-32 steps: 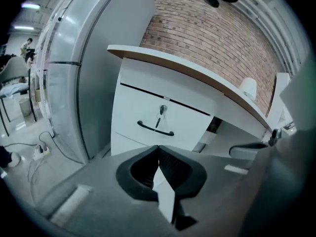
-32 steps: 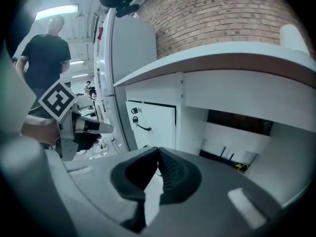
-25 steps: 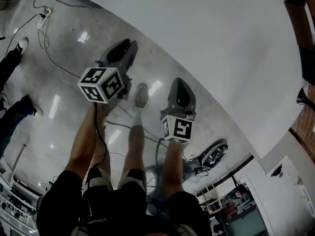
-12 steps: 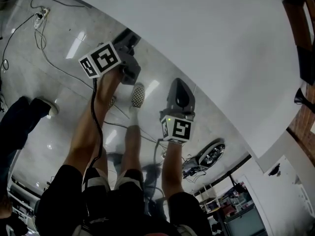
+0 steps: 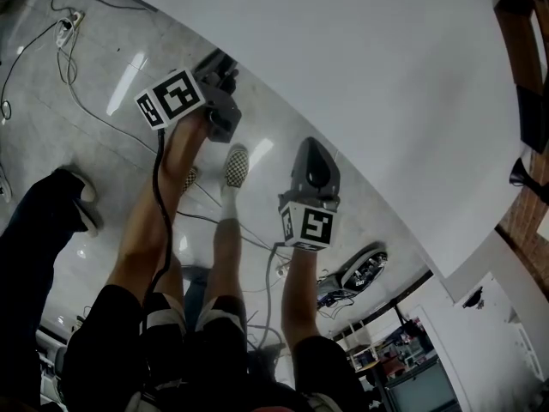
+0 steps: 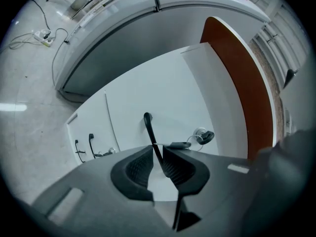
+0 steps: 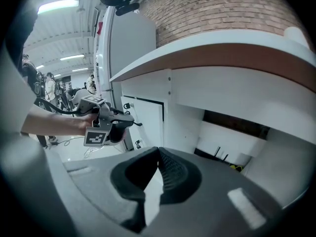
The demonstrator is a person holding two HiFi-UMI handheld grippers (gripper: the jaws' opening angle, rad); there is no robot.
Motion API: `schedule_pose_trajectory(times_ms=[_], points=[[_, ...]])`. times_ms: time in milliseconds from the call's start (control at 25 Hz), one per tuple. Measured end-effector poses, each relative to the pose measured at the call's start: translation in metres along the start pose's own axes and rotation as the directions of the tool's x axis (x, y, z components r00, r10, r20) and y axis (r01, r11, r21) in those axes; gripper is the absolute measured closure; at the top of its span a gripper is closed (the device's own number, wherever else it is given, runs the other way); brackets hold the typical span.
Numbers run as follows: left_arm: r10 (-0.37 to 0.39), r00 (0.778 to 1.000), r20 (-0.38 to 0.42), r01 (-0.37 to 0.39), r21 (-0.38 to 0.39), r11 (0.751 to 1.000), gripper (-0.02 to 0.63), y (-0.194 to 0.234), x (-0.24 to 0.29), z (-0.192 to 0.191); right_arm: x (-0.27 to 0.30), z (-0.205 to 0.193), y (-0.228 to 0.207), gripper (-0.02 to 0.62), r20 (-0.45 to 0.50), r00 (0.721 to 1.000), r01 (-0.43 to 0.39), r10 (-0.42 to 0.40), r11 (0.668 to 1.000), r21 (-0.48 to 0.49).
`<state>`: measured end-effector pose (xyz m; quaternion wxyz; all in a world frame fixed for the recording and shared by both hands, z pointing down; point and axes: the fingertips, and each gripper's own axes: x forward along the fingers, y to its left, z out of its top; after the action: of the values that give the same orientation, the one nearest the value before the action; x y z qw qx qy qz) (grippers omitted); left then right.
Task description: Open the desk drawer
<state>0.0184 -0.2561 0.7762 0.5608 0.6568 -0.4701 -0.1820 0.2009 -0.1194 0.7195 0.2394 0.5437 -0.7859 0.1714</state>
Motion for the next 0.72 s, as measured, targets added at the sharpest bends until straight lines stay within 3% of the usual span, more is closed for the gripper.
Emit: schedule_pose_trajectory(times_ms=[320, 720], points=[[-0.08, 0.997, 0.01, 0.081, -0.082, 0.993, 0.558, 0.003, -0.003, 0.001, 0.004, 0.0, 0.009, 0.591, -0.003, 1.0, -0.006, 0.006, 1.0, -0.008], [-0.1, 0.994, 0.033, 0.104, -0.147, 0.984, 0.571, 0.002, -0.017, -0.004, -0.009, -0.005, 0.016, 0.591, -0.004, 1.0, -0.006, 0.006, 1.0, -0.002]])
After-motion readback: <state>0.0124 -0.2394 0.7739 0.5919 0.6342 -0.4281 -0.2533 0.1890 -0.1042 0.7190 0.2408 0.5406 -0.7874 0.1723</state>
